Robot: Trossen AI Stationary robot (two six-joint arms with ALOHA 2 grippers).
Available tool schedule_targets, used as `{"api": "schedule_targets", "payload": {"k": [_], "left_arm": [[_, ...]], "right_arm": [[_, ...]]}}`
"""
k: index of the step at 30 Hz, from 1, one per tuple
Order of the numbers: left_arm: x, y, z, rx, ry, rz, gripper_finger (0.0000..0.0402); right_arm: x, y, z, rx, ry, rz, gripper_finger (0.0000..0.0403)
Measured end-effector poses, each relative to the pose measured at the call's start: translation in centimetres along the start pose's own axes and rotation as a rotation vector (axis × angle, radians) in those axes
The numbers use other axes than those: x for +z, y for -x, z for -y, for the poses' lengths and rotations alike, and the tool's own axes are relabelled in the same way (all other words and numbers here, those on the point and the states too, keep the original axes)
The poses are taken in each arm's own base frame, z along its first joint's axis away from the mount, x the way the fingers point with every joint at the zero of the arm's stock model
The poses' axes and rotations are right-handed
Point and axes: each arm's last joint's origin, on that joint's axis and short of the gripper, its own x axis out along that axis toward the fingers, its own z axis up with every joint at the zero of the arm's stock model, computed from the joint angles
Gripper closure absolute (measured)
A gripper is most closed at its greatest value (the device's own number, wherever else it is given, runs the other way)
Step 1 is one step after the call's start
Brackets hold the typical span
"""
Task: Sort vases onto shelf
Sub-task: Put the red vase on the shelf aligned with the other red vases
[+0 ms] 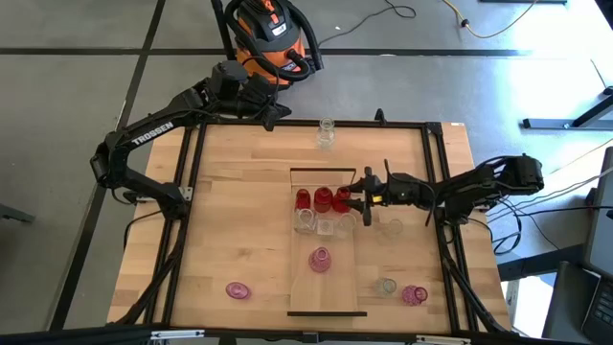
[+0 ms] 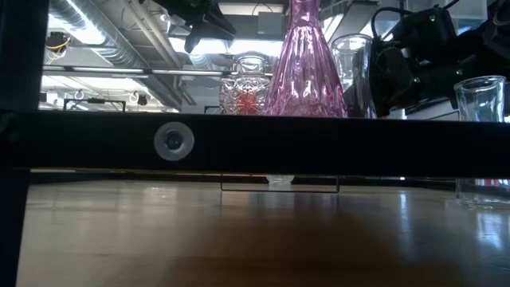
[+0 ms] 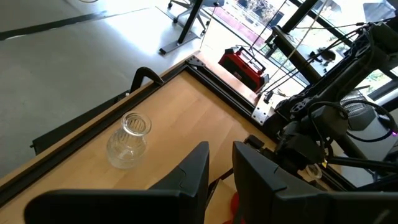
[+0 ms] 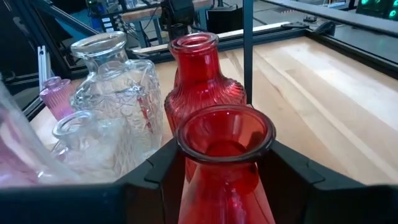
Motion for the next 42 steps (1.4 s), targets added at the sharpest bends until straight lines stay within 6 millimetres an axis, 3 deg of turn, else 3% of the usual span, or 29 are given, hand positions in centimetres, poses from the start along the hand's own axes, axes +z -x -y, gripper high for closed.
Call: {"api": "schedule_targets", "payload": {"k": [27, 37, 42], "left_arm": [[-0.29, -0.19, 0.66, -0.026, -0.027, -0.015, 0.0337], [-0.29, -0.19, 0.66, -0.026, -0.027, -0.015, 0.0337], [-0.29, -0.19, 0.66, -0.026, -0.027, -0.015, 0.0337]], "right_arm": [[-0.06, -0.16, -0.05, 0.014, -0.056, -0.034, 0.0227], [-0.13, -0.15, -0.04, 0.012, -0.111, -0.042, 0.0128], [-0.15, -0.15, -0.03, 0.008, -0.114, -0.044, 0.0112]]}}
